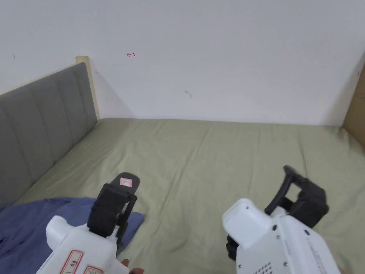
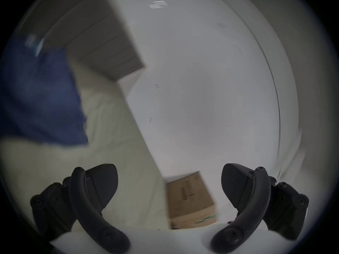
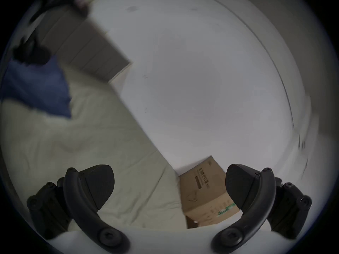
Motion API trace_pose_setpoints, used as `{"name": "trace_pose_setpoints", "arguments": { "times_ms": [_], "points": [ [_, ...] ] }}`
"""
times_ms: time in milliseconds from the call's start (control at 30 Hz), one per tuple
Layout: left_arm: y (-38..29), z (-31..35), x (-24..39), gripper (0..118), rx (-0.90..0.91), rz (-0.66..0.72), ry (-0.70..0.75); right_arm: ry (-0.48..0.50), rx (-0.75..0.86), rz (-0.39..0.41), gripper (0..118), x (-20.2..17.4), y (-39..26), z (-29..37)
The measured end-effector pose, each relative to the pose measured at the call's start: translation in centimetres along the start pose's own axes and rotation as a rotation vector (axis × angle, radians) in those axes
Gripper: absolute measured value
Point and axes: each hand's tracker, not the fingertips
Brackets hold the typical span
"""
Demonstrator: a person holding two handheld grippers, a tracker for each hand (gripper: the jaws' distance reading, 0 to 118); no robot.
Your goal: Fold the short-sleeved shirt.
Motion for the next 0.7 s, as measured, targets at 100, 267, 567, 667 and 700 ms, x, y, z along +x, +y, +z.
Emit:
{"name": "trace_pose_setpoints", "arguments": {
  "times_ms": [100, 267, 567, 667, 700],
  "points": [
    [-0.1, 0.0, -0.8, 114, 0.017, -0.039, 0.046, 0.118, 0.000, -0.135, 118, -0.6, 0.1, 0.0],
    [-0.3, -0.5, 4.0, 114, 0.024, -0.624, 0.157, 0.152, -0.033, -0.602, 118, 2.6, -0.8, -0.6],
    [-5.4, -0.2, 8.7, 115, -0.010, -1.470, 0.207, 0.081, -0.109, -1.110, 118, 4.9, -4.8, -0.8],
    [-5.0, 0.0, 8.3, 114, -0.044, -1.332, 0.198, -0.005, -0.091, -1.009, 118, 4.1, -4.4, -0.2],
    [-4.8, 0.1, 8.2, 114, -0.059, -1.309, 0.168, 0.012, -0.096, -1.036, 118, 4.4, -4.3, -0.1]
  ]
}}
